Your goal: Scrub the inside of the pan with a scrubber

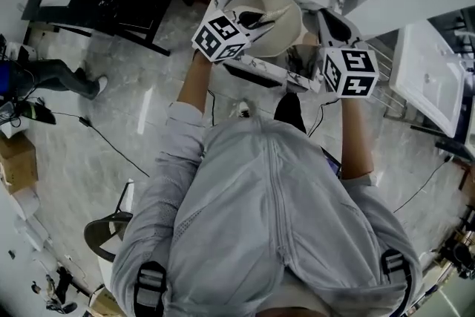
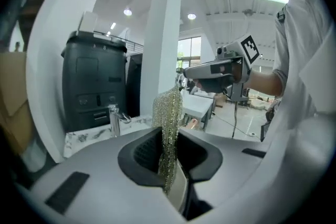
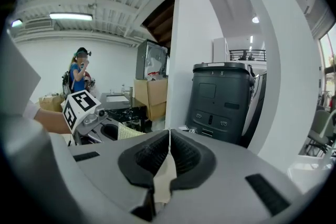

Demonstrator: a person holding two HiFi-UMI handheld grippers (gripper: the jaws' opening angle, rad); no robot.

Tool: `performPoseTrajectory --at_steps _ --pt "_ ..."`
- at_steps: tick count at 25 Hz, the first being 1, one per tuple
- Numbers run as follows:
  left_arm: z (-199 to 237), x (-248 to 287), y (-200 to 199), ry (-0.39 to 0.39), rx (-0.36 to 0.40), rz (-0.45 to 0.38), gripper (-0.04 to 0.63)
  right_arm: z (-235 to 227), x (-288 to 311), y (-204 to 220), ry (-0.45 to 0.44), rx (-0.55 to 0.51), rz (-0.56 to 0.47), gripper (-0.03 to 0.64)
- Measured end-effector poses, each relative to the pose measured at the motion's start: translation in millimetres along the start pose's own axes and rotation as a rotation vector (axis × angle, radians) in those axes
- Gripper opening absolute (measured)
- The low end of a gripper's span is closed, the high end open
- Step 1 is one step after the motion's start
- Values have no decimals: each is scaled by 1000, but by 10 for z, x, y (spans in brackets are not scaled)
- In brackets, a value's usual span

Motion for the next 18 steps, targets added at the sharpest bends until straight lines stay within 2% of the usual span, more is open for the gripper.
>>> performPoseTrajectory --at_steps 9,13,18 --pt "53 -552 -657 -327 126 -200 64 115 -112 -510 18 -37 -118 35" --pt "114 -836 -892 -483 161 -246 64 171 -169 -707 32 -56 -151 35" --pt "74 -1098 -1162 -585 227 -278 64 227 -230 -931 35 -63 -190 35"
Point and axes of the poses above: the fingertips, and each gripper's own axes: x forward along the fingers, z to its left, y out of its underside, the point moved 5 cm from there along -x, backward along the fingers, and after that the axes turned 2 degrees about -z, right-handed, at the moved point
